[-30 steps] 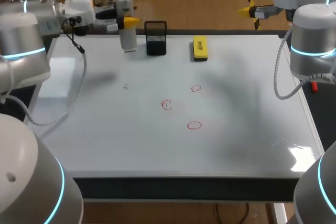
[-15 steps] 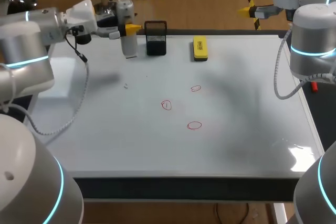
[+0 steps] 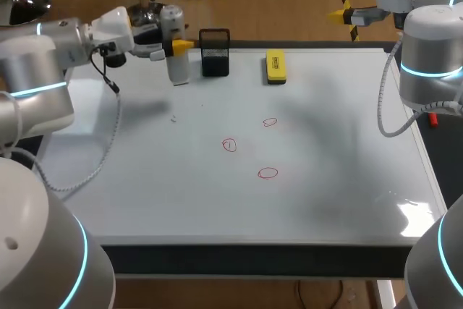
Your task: Pick up the inspection probe, press it on each red-marked spot on the whiteboard one by one, put down the probe, pick up the eraser, and wipe off all the red marks.
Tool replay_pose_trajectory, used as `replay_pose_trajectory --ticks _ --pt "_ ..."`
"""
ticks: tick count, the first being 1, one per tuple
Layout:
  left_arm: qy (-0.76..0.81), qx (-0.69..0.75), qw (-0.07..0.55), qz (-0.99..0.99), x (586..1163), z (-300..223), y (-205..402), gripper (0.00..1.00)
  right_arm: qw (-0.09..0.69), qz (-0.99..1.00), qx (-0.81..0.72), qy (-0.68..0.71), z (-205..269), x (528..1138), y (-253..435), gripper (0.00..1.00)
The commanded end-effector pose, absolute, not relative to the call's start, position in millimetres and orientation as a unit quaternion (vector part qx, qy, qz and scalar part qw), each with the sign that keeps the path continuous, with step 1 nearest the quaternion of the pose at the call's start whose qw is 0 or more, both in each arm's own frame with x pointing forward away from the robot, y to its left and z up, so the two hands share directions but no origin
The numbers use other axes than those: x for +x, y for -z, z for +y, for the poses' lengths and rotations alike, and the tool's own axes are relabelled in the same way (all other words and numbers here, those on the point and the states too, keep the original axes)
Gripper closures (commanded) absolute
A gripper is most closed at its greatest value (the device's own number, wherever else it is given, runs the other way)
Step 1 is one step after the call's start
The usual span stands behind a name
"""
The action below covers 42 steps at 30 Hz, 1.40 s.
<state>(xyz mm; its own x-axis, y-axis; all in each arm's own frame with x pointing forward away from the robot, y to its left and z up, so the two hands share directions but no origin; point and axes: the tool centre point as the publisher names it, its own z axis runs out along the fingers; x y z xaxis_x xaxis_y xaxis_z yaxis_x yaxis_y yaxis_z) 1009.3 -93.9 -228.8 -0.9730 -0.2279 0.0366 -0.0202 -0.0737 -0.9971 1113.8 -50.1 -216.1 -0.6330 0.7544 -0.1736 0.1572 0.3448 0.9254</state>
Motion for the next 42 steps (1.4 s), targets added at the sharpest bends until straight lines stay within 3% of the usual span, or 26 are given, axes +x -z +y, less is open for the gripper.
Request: replay_pose_trajectory --ticks 1,42 --pt "0.730 -0.087 0.067 0.674 1014 -90 236 1.00 0.306 0.761 0.300 -0.488 -50 1114 216 0.00" --pt "0.730 -0.095 0.044 0.675 1003 -71 273 1.00 0.306 0.761 0.300 -0.488 -50 1114 216 0.00"
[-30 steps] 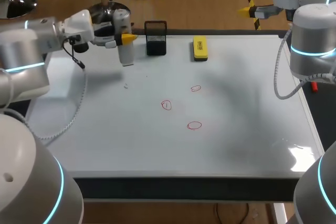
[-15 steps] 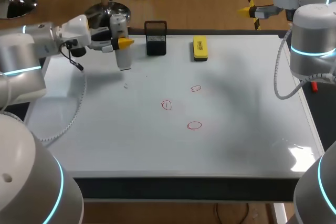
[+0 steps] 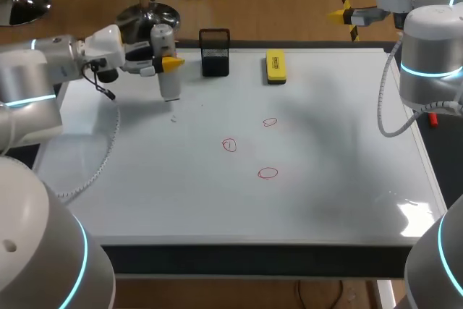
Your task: Pick up the inspection probe, press it on each red-marked spot on the whiteboard one by one, put down the probe, pick up the eraser, and wipe off all the red marks.
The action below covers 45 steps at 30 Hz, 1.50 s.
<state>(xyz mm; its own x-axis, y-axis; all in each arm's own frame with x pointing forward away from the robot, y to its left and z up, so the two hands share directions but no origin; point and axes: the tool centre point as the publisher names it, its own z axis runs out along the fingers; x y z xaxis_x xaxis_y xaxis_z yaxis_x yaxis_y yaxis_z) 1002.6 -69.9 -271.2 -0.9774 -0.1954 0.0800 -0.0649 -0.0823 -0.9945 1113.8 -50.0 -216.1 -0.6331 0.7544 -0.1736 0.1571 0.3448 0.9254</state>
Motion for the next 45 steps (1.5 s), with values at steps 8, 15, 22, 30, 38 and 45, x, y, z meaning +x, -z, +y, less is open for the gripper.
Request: replay_pose_trajectory --ticks 8,15,22,30,38,45 --pt "0.731 -0.087 0.044 0.676 1003.7 -72.2 274.2 1.00 0.306 0.761 0.300 -0.488 -50.0 1113.8 216.1 0.00" --pt "0.731 -0.074 0.052 0.677 1001.9 -73.7 269.9 1.00 0.306 0.761 0.300 -0.488 -50.0 1113.8 216.1 0.00" --pt "0.730 -0.067 0.057 0.678 1002.9 -72.9 268.4 1.00 0.306 0.761 0.300 -0.488 -50.0 1113.8 216.1 0.00" --pt "0.729 -0.066 0.059 0.679 1003.4 -72.6 267.7 1.00 0.306 0.761 0.300 -0.488 -50.0 1113.8 216.1 0.00" --pt "0.729 -0.066 0.059 0.679 1003.4 -72.6 267.7 1.00 0.306 0.761 0.300 -0.488 -50.0 1113.8 216.1 0.00" --pt "0.729 -0.066 0.059 0.679 1003.4 -72.6 267.7 1.00 0.305 0.767 0.291 -0.484 -49.2 1115.6 213.5 0.00"
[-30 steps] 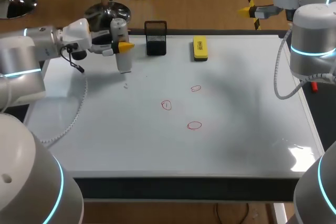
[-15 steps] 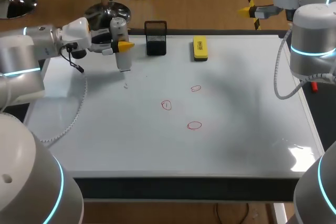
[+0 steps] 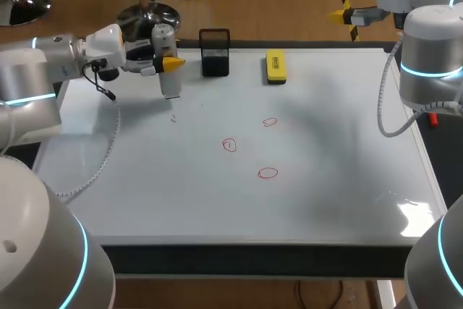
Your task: Pick up the inspection probe, press it on each red-marked spot on the whiteboard one by one, put down the probe, pick up the eraser, and wipe off all the red marks.
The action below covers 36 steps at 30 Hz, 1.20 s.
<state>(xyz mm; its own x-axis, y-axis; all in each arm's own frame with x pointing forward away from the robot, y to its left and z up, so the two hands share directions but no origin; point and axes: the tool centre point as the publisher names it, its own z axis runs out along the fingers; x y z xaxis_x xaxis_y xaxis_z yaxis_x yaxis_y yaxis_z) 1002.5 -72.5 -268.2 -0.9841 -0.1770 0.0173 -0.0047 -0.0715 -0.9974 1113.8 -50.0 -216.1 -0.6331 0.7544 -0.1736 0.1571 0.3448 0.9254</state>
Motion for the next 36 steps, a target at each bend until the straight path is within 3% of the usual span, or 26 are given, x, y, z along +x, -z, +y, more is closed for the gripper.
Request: replay_pose_trajectory --ticks 1,19,36 --pt "0.729 -0.066 0.059 0.679 1003 -73 268 1.00 0.299 0.773 0.279 -0.484 -47 1118 211 0.00" --pt "0.729 -0.066 0.059 0.679 1003 -73 268 1.00 0.119 0.900 -0.079 -0.413 39 1118 208 0.00" --pt "0.729 -0.066 0.059 0.679 1003 -73 268 1.00 -0.060 0.890 -0.358 -0.276 86 1117 242 0.00"
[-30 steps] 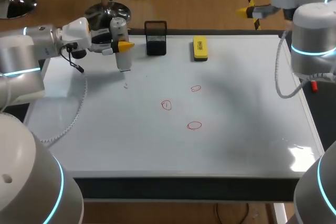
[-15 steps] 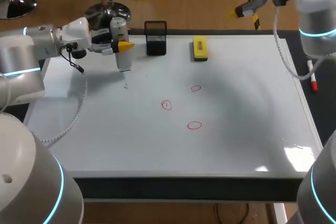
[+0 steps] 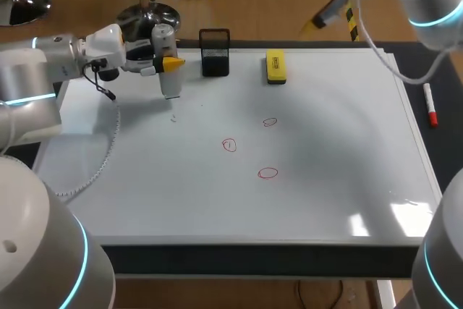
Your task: Pick up the inspection probe, press it on each red-marked spot on the whiteboard one by one, put down the probe, pick up the eraser, and wipe off all the red marks.
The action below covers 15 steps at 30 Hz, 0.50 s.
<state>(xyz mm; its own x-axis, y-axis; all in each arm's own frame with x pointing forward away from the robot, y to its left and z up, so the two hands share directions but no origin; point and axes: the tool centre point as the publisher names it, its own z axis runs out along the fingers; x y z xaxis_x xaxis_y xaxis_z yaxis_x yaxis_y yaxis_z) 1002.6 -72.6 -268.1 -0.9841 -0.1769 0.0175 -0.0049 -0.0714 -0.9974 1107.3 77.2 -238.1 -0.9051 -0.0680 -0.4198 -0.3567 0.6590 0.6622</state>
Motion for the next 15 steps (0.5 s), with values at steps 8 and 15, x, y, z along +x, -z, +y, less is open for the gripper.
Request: replay_pose_trajectory --ticks 8,15 --pt "0.729 -0.066 0.059 0.679 1003 -73 268 1.00 -0.116 0.860 -0.455 -0.198 88 1117 264 0.00" --pt "0.729 -0.066 0.059 0.679 1003 -73 268 1.00 -0.143 0.820 -0.539 -0.129 83 1119 285 0.00"
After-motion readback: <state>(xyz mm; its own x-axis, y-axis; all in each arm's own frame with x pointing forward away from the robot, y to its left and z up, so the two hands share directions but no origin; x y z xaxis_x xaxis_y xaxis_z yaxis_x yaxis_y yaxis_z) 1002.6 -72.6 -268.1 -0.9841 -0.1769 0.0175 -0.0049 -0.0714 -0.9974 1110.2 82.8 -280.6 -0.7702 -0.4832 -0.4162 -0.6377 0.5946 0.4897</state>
